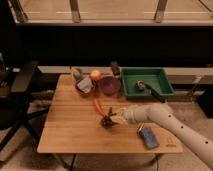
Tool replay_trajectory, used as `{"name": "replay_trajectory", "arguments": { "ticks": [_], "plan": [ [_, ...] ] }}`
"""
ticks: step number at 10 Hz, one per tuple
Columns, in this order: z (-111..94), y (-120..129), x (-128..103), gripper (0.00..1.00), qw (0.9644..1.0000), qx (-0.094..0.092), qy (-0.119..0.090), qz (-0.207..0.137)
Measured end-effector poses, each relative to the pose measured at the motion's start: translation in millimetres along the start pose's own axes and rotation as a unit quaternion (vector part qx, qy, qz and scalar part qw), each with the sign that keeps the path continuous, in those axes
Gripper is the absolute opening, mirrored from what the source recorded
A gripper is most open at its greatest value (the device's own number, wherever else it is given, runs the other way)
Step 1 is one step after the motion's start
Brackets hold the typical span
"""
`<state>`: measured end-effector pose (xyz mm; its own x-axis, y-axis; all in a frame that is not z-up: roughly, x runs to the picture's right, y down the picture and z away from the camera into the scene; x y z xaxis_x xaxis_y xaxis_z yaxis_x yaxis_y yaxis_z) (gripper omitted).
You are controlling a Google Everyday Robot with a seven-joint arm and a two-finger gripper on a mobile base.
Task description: Place grapes in tray
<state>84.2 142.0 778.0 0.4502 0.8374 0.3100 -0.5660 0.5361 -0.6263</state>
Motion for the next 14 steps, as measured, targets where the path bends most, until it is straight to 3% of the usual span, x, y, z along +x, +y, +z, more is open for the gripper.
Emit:
{"name": "replay_trajectory", "arguments": {
  "ticks": [1, 6, 8, 12, 14],
  "plan": [
    [-11.3, -6.3, 2.0, 0.0, 0.9999, 0.014, -0.003, 0.005],
    [-12.7, -7.8, 2.0, 0.0, 0.9998, 0.017, -0.002, 0.007],
    [-16.8, -15.2, 2.5, 0.0, 0.9993, 0.03, 0.01, 0.018],
    [-63.4, -58.3, 28.1, 0.0, 0.9939, 0.08, 0.048, 0.059],
    [-93.2, -82.2, 44.0, 0.0, 0.987, 0.117, 0.068, 0.087]
  ]
}}
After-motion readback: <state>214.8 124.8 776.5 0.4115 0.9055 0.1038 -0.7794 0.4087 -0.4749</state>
